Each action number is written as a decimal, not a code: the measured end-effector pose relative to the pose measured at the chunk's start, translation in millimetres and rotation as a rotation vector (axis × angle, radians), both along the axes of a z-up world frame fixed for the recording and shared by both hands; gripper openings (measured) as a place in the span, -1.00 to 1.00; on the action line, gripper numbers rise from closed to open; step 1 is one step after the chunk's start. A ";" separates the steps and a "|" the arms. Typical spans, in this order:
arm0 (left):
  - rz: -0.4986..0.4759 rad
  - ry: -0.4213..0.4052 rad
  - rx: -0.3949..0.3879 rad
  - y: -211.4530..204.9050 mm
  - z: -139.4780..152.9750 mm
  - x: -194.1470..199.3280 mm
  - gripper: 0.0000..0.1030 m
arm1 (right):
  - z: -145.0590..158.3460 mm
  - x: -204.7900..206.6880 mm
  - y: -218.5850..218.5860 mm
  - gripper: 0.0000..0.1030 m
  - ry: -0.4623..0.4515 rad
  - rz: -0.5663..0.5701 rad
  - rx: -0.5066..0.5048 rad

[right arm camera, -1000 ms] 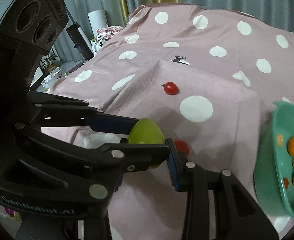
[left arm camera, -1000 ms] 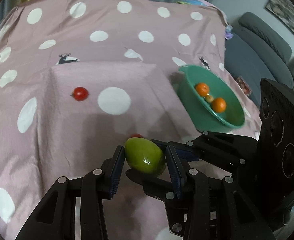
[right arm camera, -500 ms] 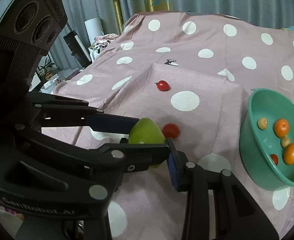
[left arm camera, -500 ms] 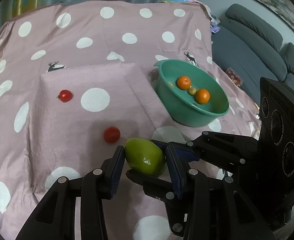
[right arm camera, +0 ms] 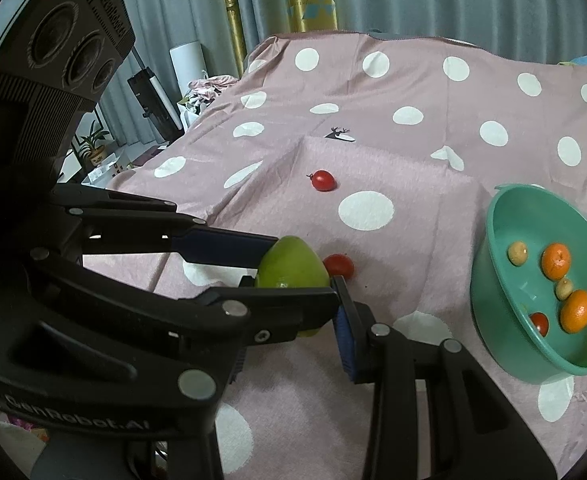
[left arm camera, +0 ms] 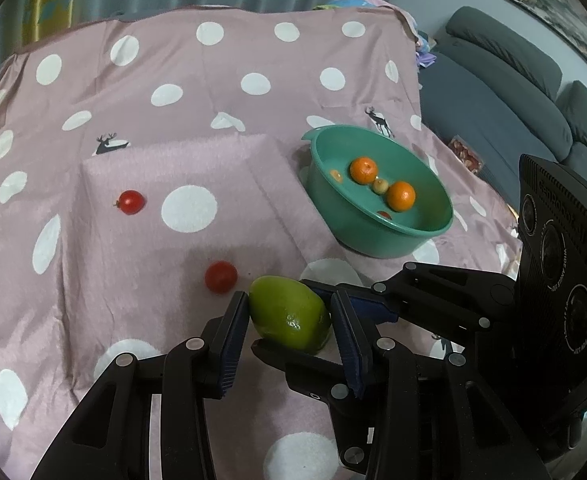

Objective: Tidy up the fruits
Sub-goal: 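Carry the held green plum over the green bowl with the left gripper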

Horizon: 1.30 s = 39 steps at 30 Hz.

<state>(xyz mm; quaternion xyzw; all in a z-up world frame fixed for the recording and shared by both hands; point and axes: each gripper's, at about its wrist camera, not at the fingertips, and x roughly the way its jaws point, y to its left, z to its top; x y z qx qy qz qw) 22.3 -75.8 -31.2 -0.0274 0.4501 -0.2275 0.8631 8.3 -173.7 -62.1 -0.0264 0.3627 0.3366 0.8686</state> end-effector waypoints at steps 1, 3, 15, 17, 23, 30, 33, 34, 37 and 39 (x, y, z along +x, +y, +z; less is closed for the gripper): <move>0.000 -0.002 0.000 -0.3 0.5 -0.1 -0.17 | 0.5 -0.2 -0.3 -0.26 -0.002 0.000 0.000; -0.001 -0.005 0.001 -0.2 1.4 -0.2 -0.17 | 1.5 0.1 -0.9 -0.26 -0.004 -0.002 0.001; -0.009 -0.031 0.014 -2.6 8.1 -0.1 -0.17 | 6.9 0.4 -3.1 -0.26 -0.027 -0.009 0.008; -0.010 -0.035 0.017 -3.2 8.9 0.0 -0.17 | 7.0 0.8 -3.5 -0.26 -0.029 -0.010 0.009; -0.015 -0.044 0.025 -5.1 10.5 1.1 -0.17 | 8.5 1.6 -5.8 -0.26 -0.036 -0.015 0.015; -0.027 -0.055 0.040 -12.1 13.9 4.3 -0.17 | 10.1 -0.1 -11.5 -0.26 -0.045 -0.029 0.027; -0.036 -0.058 0.049 -16.4 14.4 4.8 -0.17 | 10.6 -0.1 -14.1 -0.26 -0.045 -0.036 0.032; -0.039 -0.058 0.052 -18.4 14.6 5.1 -0.17 | 10.6 0.1 -15.4 -0.26 -0.045 -0.039 0.034; -0.048 -0.060 0.062 -24.6 15.6 6.2 -0.17 | 10.3 1.1 -18.7 -0.26 -0.045 -0.048 0.042; -0.055 -0.061 0.069 -29.4 15.8 7.2 -0.17 | 9.9 1.9 -22.2 -0.26 -0.046 -0.055 0.048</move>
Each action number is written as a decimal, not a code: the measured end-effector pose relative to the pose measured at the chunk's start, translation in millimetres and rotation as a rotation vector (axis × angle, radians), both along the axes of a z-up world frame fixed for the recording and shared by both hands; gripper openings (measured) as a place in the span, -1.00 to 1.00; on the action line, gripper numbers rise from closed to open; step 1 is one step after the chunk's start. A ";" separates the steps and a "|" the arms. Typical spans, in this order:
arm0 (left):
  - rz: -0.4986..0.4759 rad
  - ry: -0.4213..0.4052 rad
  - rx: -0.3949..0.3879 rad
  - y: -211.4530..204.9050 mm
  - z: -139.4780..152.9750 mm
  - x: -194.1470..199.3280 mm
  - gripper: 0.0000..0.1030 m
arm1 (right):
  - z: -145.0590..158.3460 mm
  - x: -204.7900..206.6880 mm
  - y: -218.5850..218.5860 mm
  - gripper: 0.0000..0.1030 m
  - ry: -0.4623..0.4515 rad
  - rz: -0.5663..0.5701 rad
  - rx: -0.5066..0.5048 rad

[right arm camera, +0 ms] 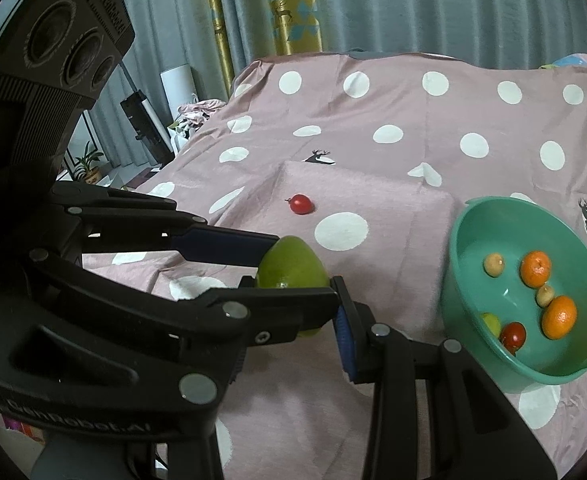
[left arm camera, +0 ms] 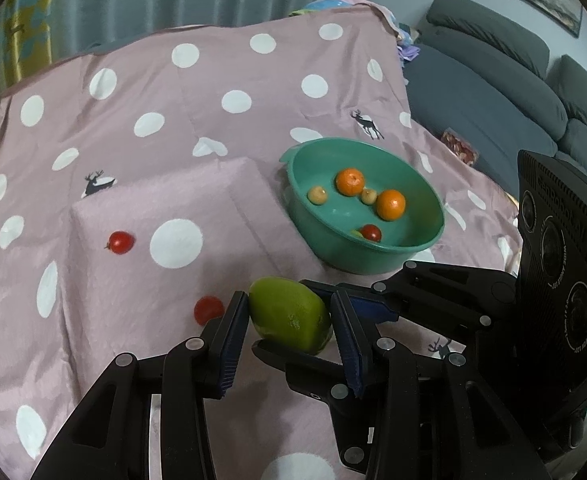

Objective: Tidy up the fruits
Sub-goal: 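Carry the held green plum over the green bowl with the left gripper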

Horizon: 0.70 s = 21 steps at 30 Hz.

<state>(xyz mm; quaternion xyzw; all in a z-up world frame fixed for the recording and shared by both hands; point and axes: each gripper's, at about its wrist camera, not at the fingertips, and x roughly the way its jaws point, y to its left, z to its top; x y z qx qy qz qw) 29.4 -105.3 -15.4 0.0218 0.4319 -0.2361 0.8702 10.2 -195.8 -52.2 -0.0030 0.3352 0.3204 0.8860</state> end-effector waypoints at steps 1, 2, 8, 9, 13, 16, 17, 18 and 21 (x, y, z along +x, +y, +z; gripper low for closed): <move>-0.003 -0.001 0.003 -2.0 0.1 0.1 -0.17 | -0.1 0.0 -1.4 -0.26 0.000 -0.004 0.003; -0.007 -0.001 0.006 -4.3 0.4 0.6 -0.17 | -0.1 0.4 -3.4 -0.26 -0.001 -0.008 0.006; -0.035 -0.006 0.029 -19.1 2.1 5.1 -0.17 | -1.4 3.8 -19.0 -0.26 -0.001 -0.036 0.027; -0.042 -0.009 0.034 -22.7 2.8 6.1 -0.17 | -1.1 4.2 -21.4 -0.26 -0.002 -0.040 0.030; -0.063 -0.016 0.043 -34.4 4.8 8.2 -0.17 | -1.0 4.5 -32.9 -0.26 -0.008 -0.067 0.042; -0.082 -0.018 0.050 -43.2 5.2 10.5 -0.17 | -1.3 4.9 -40.0 -0.26 -0.009 -0.084 0.046; -0.087 -0.019 0.052 -45.8 5.2 11.0 -0.17 | -1.7 5.1 -43.0 -0.26 -0.009 -0.090 0.048; -0.093 -0.020 0.055 -49.2 5.3 11.8 -0.17 | -1.8 5.8 -45.5 -0.26 -0.008 -0.095 0.050; -0.112 -0.023 0.062 -58.8 6.3 13.4 -0.17 | -2.0 5.4 -53.6 -0.26 -0.011 -0.118 0.056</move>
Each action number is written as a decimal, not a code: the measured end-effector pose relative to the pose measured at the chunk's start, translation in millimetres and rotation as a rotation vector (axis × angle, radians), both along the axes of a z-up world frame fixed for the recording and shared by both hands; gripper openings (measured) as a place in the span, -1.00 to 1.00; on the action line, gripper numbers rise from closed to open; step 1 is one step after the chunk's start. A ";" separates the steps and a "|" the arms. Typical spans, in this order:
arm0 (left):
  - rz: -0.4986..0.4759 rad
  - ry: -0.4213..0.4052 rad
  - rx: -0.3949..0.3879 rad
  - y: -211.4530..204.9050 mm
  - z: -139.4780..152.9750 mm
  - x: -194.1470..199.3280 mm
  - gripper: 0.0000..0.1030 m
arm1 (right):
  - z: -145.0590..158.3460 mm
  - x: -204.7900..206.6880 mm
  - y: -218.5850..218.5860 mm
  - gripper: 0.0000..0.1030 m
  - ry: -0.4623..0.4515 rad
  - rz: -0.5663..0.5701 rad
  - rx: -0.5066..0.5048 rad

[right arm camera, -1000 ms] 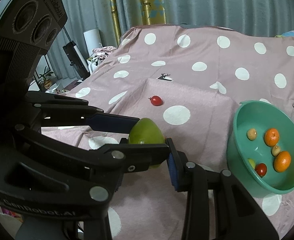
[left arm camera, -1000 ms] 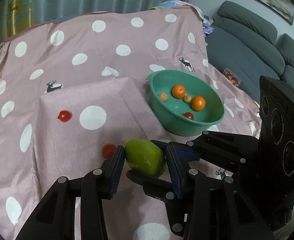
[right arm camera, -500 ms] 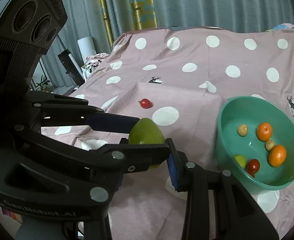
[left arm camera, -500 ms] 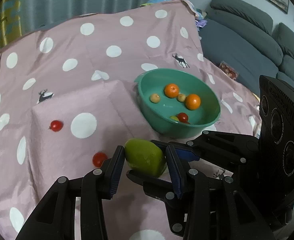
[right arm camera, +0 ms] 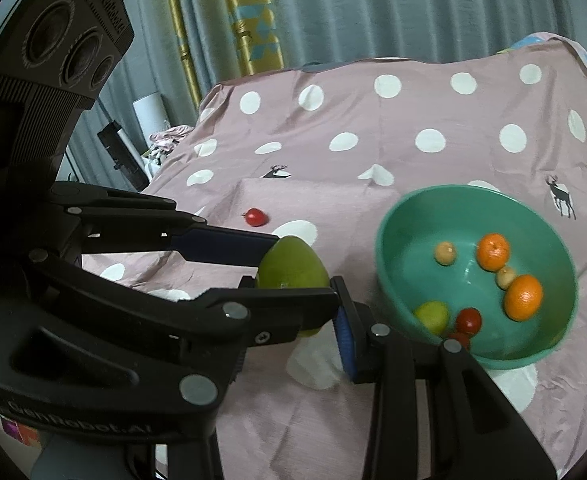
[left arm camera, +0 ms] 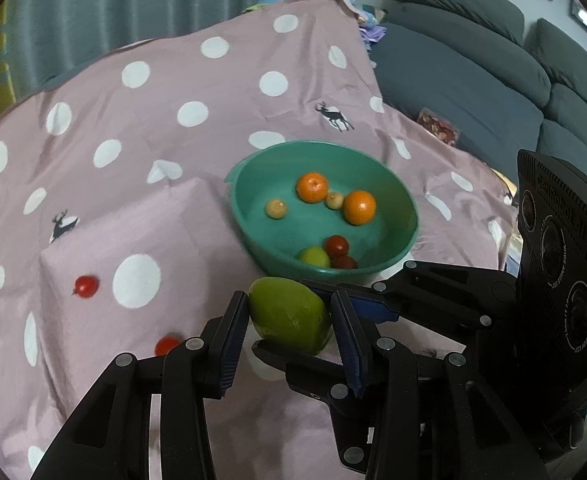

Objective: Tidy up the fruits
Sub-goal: 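Carry the held green plum over the green bowl with the left gripper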

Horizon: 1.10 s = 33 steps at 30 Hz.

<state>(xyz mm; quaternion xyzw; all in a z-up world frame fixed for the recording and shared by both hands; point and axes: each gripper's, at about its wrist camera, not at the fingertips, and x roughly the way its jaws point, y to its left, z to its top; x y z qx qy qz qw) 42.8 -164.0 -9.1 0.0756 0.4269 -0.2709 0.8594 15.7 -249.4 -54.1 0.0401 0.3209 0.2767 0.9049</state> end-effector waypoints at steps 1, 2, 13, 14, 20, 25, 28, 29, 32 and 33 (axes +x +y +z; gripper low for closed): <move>-0.006 -0.002 0.002 -3.0 0.5 0.5 -0.17 | 0.2 -0.8 -2.2 -0.26 -0.002 -0.007 0.001; -0.012 -0.004 0.005 -5.8 0.8 1.2 -0.17 | 0.2 -0.6 -4.7 -0.26 -0.003 -0.014 0.003; -0.073 -0.016 0.029 -39.2 4.5 11.8 -0.17 | 0.6 6.6 -29.7 -0.26 -0.010 -0.080 0.015; -0.078 -0.017 0.030 -41.3 4.8 12.5 -0.17 | 0.7 7.3 -32.0 -0.26 -0.011 -0.086 0.015; -0.100 -0.018 0.037 -55.1 4.1 16.9 -0.17 | -0.7 11.6 -45.0 -0.26 -0.010 -0.113 0.022; -0.113 -0.012 0.038 -64.6 3.1 20.9 -0.17 | -2.4 14.0 -52.9 -0.26 -0.007 -0.129 0.027; -0.117 -0.010 0.042 -69.6 1.9 23.7 -0.17 | -4.2 16.0 -57.4 -0.26 -0.003 -0.135 0.031; -0.119 -0.009 0.045 -71.6 1.4 24.6 -0.17 | -4.6 16.7 -58.5 -0.26 -0.002 -0.136 0.032; -0.124 -0.008 0.048 -75.7 0.4 26.5 -0.17 | -5.3 16.9 -61.5 -0.26 0.001 -0.141 0.033; -0.126 -0.008 0.048 -76.9 0.0 27.5 -0.17 | -5.6 17.5 -62.7 -0.26 0.001 -0.143 0.033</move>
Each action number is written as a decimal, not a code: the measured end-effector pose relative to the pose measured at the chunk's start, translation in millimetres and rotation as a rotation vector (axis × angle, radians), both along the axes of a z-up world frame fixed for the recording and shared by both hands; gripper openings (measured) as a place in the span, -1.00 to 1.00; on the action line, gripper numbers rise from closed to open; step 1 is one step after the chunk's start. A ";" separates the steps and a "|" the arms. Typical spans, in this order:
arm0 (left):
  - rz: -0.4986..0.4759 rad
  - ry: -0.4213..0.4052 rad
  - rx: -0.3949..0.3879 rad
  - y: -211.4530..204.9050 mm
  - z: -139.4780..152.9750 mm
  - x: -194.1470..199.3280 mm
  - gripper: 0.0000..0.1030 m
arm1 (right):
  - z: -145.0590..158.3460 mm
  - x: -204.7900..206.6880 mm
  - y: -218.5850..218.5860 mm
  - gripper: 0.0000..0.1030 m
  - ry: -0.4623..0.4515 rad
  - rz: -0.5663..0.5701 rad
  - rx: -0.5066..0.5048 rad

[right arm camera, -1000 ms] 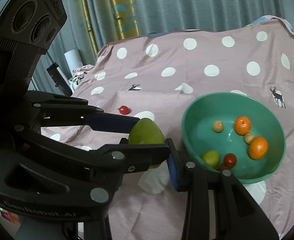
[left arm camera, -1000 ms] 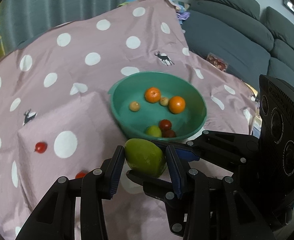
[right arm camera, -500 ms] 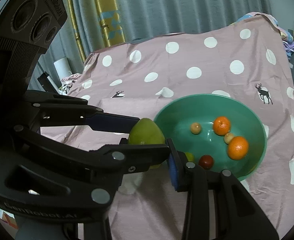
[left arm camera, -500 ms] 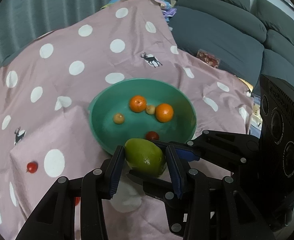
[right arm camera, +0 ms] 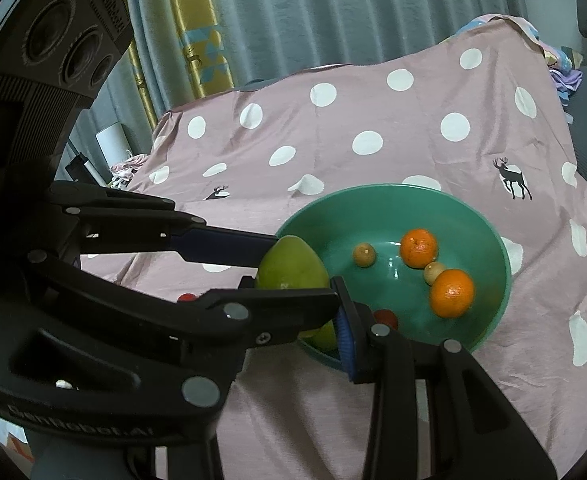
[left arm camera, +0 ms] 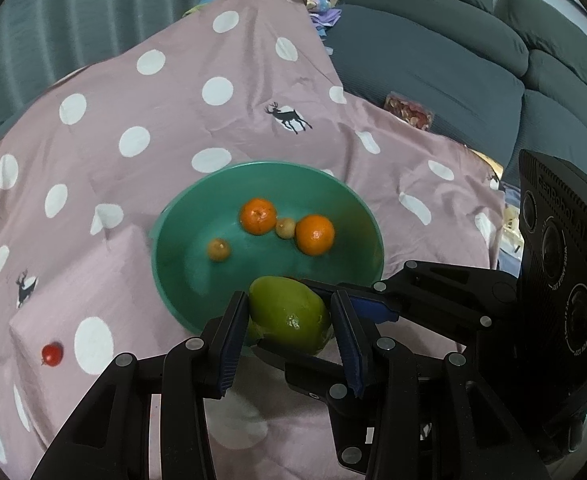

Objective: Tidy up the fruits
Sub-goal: 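Carry the held green plum over the green bowl with the left gripper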

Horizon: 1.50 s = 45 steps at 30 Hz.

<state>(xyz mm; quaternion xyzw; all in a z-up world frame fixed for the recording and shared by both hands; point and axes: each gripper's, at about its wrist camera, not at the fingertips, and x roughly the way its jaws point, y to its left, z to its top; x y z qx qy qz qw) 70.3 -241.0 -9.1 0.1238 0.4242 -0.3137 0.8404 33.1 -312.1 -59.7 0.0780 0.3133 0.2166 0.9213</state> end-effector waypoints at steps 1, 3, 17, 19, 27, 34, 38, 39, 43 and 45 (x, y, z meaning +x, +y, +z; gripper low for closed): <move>-0.001 0.001 -0.001 -1.2 -0.4 0.9 -0.17 | 0.0 0.8 -1.1 -0.26 0.001 -0.001 -0.001; -0.002 0.005 -0.006 -2.9 -1.3 3.3 -0.17 | -0.1 3.0 -3.0 -0.26 0.004 -0.002 -0.006; -0.009 0.039 -0.035 -13.4 -10.3 25.8 -0.17 | -6.3 23.4 -18.1 -0.26 0.035 -0.008 -0.023; -0.008 0.042 -0.036 -15.2 -11.1 28.7 -0.17 | -7.3 27.1 -19.7 -0.26 0.039 -0.008 -0.022; -0.005 0.063 -0.045 -21.1 -16.0 40.6 -0.17 | -11.1 37.2 -23.9 -0.26 0.055 -0.007 -0.024; -0.002 0.088 -0.058 -23.9 -21.7 50.7 -0.17 | -14.4 46.2 -25.6 -0.26 0.085 -0.005 -0.032; -0.001 0.101 -0.060 -25.4 -25.0 55.5 -0.17 | -16.5 51.2 -28.1 -0.26 0.102 -0.001 -0.033; -0.001 0.104 -0.060 -25.4 -26.2 56.7 -0.17 | -17.3 52.4 -28.3 -0.26 0.106 -0.001 -0.034; 0.001 0.126 -0.072 -25.0 -30.1 61.3 -0.17 | -19.9 56.7 -29.3 -0.26 0.123 0.002 -0.042; 0.004 0.133 -0.074 -25.3 -31.6 62.9 -0.17 | -21.4 59.3 -29.7 -0.26 0.134 0.005 -0.044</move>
